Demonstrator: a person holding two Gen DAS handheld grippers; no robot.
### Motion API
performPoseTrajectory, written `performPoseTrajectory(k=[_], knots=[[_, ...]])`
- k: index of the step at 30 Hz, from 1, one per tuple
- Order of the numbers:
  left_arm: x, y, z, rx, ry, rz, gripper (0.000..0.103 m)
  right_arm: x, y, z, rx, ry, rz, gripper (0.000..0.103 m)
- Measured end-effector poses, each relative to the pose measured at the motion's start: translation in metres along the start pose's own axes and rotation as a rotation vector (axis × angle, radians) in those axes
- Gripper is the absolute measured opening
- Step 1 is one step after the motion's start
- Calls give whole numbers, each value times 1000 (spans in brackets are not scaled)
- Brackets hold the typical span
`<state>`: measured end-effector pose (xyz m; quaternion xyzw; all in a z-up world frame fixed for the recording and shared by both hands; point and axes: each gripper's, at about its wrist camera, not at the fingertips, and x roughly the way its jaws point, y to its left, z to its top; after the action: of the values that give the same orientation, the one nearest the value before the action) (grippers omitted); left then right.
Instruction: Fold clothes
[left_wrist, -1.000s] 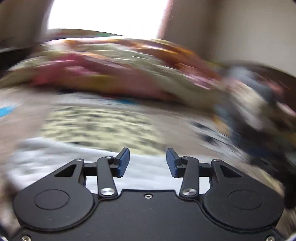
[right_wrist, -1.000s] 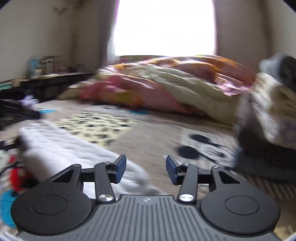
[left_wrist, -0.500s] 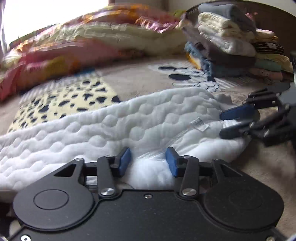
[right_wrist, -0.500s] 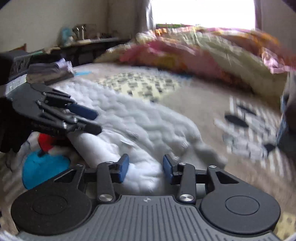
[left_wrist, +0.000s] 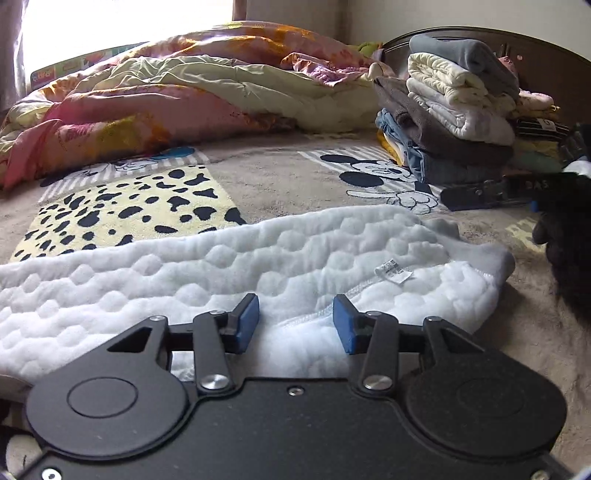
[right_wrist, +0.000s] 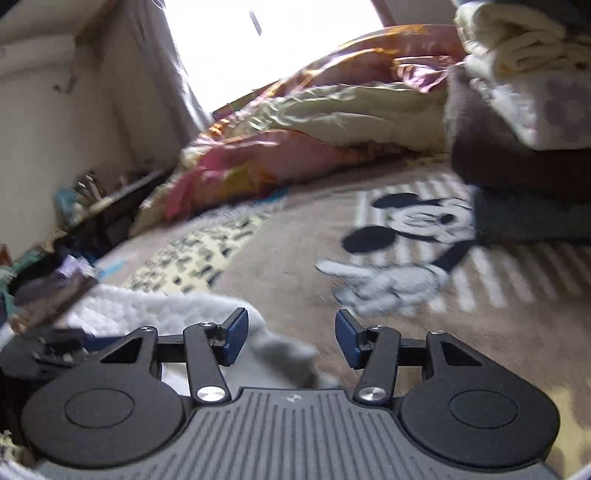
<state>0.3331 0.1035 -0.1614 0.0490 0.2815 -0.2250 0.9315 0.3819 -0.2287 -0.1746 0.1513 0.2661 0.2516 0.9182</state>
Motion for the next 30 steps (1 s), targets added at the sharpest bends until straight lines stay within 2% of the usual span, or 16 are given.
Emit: performPoseTrajectory(k=[1,3,4,6,8,11,14,15,17,19,20,21,23,26,28,30], knots=[[1,0,0,-1,1,-2,43,6,-2,-1,4,17,16,53],[1,0,1,4,3,-3,43,15,0,-8,-24,79,28,39],[0,-1,2,8,3,-2,43,18,3,-10,-38,99,32,17],[-1,-2,3,17,4,-3,43,9,11,-8,-57,84,41,12],[-3,-7,6,36,5,-23,43,-6,8,0,-12,59,69,11],[1,-11,3,53,29,-33,43,-21,-1,8,64,45,83,10],[4,-7,1,47,40,-43,44,-1,-8,-5,64,170,9,12],[4,-5,2,45,43,-47,44,-1,-4,-7,44,164,-18,12],[2,-3,2,49,35,-45,46,-5,3,-6,17,125,-59,35],[-2,-2,3,55,12,-30,46,-16,8,1,-16,50,-116,48],[-5,-3,4,58,-6,-20,46,-22,10,4,-29,14,-140,49],[-7,-3,5,55,-27,-14,46,-26,11,7,-34,-8,-129,49],[-6,0,4,33,-40,-7,50,-30,16,11,-40,-35,-50,49],[4,4,-1,21,-7,17,52,-16,45,5,-133,17,53,49],[-2,8,3,8,-36,53,52,6,64,-11,-233,125,40,49],[-12,16,6,-7,-86,122,52,15,66,-28,-284,170,1,49]])
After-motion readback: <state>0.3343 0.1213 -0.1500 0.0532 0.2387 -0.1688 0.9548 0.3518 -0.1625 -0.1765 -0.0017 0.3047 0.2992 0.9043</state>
